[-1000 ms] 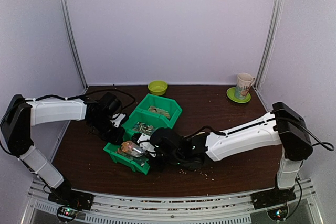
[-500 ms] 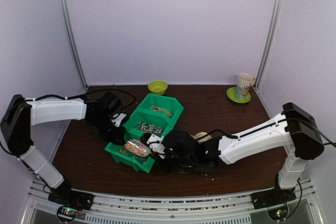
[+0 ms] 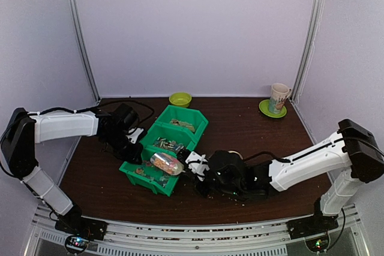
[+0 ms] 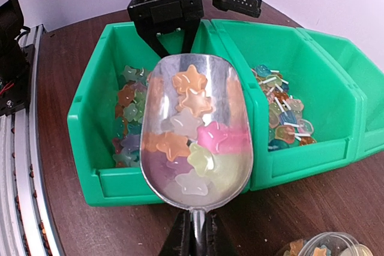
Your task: Pack the candies
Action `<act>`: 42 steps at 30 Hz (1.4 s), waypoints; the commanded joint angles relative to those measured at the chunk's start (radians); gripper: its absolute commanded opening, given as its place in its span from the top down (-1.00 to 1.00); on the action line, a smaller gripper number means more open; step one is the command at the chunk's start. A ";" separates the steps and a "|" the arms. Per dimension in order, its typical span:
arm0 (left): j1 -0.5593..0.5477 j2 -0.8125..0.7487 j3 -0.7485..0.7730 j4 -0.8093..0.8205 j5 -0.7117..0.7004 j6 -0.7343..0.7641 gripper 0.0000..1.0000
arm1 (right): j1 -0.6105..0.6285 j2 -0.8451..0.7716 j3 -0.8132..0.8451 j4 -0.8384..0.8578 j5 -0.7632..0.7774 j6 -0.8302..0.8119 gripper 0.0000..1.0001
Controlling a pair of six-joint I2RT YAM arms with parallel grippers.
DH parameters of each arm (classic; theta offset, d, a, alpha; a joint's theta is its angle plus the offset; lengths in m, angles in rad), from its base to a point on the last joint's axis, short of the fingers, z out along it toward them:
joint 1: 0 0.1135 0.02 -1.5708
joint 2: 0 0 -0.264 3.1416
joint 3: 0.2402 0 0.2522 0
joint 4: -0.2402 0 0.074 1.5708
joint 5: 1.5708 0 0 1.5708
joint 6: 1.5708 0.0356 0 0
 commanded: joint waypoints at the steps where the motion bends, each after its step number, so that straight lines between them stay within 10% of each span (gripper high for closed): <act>1: 0.010 -0.037 0.063 0.136 0.049 -0.003 1.00 | -0.005 -0.066 -0.060 0.101 0.057 -0.015 1.00; 22: 0.010 -0.043 0.063 0.135 0.069 -0.003 1.00 | -0.008 -0.320 -0.257 0.062 0.265 0.018 1.00; 42: 0.010 -0.044 0.064 0.135 0.069 -0.004 1.00 | -0.005 -0.534 -0.187 -0.634 0.350 0.300 1.00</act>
